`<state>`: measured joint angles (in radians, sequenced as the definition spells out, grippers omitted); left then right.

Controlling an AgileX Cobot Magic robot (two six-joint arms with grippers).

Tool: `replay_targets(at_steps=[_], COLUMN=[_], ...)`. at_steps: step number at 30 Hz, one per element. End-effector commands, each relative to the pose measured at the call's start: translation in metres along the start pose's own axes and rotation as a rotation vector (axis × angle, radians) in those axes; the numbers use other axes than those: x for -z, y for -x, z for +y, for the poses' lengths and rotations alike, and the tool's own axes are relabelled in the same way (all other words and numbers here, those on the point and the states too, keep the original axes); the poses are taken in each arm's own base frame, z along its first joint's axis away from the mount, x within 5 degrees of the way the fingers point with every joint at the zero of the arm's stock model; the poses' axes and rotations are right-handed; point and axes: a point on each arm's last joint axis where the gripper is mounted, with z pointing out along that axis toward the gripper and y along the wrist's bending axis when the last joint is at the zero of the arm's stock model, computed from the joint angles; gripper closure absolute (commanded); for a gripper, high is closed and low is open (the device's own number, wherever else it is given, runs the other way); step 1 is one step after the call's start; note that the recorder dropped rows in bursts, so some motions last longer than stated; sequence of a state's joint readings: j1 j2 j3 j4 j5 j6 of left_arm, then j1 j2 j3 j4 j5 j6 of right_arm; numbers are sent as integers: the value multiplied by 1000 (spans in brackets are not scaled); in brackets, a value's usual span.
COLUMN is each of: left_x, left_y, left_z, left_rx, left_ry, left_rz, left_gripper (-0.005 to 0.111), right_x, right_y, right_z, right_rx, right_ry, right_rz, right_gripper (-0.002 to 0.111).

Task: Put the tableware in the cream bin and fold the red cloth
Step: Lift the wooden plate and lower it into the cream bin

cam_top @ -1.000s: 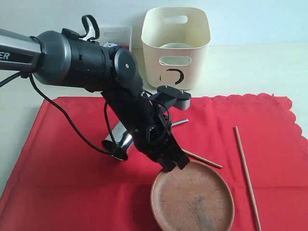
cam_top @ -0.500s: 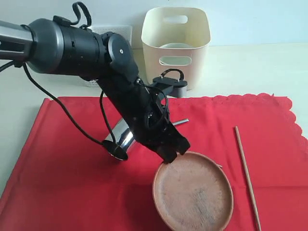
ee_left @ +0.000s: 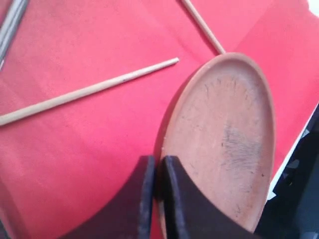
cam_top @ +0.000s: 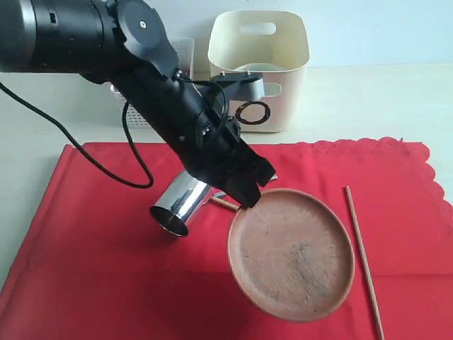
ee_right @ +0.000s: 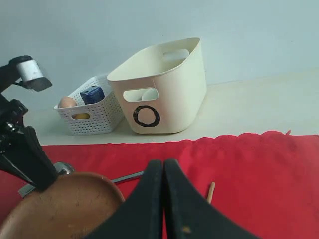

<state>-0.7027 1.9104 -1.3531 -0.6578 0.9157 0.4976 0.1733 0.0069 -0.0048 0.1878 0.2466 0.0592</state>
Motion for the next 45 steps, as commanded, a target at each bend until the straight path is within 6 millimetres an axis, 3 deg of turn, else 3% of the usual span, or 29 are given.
replay_targets(at_steps=[1, 22, 27, 35, 45], left_x=[22, 74, 86, 109, 89], left_y=[6, 47, 58, 79, 126], left_z=[-1, -15, -10, 36, 98], left_rx=[51, 4, 9, 82, 177], left_ry=[-44, -57, -26, 120, 336], left_rz=[-77, -273, -357, -589, -938], left_gripper=[107, 107, 107, 107, 107], right_x=[0, 0, 0, 0, 0], right_y=[-1, -1, -1, -1, -1], right_z=[0, 0, 0, 0, 0], right_rx=[9, 9, 9, 9, 9], right_ry=[0, 0, 0, 0, 0], right_rz=[-8, -8, -8, -8, -8], right_gripper=[108, 108, 108, 108, 108])
